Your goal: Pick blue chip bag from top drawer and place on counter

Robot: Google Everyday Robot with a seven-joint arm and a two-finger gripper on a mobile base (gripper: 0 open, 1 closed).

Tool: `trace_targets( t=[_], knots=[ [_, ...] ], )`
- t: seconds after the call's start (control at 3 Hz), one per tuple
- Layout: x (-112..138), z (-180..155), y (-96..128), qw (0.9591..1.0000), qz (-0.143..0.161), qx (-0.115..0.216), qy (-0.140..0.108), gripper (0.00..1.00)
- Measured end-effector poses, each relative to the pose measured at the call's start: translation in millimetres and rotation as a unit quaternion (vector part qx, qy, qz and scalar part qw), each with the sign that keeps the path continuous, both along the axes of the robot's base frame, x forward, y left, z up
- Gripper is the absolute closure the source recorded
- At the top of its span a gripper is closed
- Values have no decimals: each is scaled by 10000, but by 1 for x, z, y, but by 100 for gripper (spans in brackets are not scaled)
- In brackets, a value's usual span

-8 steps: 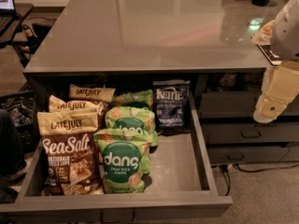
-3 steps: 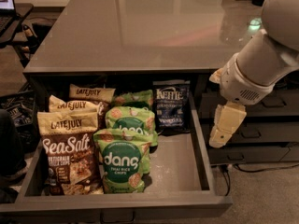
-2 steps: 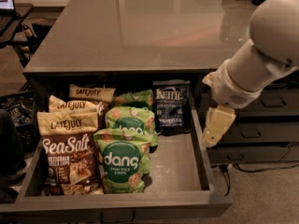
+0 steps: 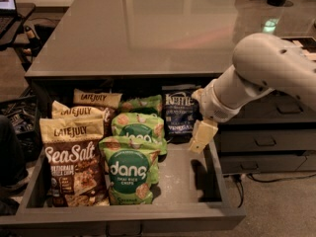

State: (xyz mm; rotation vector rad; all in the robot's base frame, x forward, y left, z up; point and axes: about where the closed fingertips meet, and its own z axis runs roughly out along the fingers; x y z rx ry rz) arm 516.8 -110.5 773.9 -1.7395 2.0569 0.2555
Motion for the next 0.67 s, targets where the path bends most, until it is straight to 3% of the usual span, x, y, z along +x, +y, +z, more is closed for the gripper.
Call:
trace_targets(
  t=[0.67],
  knots=[
    [7,-20,11,9997,26,240,-39,0]
  ],
)
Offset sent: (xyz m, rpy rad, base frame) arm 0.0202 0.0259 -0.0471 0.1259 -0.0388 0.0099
